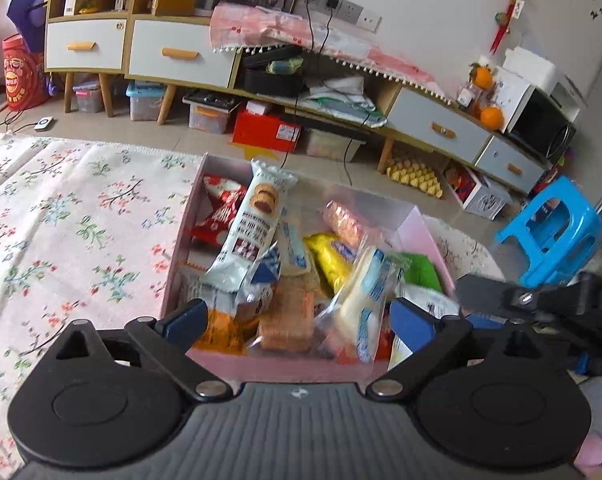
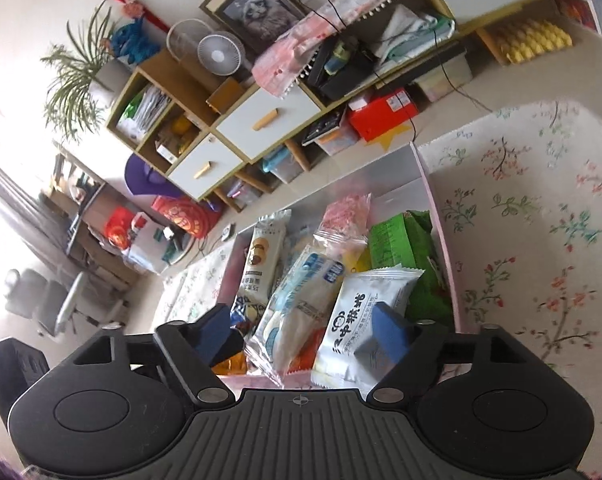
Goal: Organize snacks
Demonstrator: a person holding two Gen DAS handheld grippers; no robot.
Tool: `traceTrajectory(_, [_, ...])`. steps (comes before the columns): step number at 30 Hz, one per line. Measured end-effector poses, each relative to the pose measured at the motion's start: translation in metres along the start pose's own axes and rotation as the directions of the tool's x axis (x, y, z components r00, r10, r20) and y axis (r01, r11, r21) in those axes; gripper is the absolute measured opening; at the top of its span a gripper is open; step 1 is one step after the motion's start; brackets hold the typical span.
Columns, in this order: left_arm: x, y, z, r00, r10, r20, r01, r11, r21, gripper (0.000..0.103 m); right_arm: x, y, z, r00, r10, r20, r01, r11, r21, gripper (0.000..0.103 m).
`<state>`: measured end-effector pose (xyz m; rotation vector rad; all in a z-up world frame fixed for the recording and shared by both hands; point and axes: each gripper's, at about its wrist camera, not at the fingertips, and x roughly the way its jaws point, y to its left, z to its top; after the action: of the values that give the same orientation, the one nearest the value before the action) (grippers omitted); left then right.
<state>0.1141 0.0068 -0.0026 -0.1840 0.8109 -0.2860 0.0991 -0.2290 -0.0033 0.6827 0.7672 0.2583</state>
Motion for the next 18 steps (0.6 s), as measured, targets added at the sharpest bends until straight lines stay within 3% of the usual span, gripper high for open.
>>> traceTrajectory(5, [-0.015,-0.003,-0.01,0.998,0.051,-0.025,-0.049,0.997,0.051,0.102,-0.022,0.015,-0.011,0.999,-0.02,0.029,0.022,0.997,-0.078,0.084])
traceTrajectory(12, [-0.028,-0.001,-0.024,0.986,0.153,-0.071,-0.144,0.983,0.114,0.102,-0.028,0.041,-0.042,0.988,-0.146,0.05,0.154,0.959,-0.237,0.085])
traceTrajectory(18, [-0.039,0.0,-0.024,0.971,0.232,-0.059,-0.226,0.969,0.101,0.103,-0.026,0.052,-0.056,0.95,-0.31,0.047,0.31,0.905,-0.293,0.085])
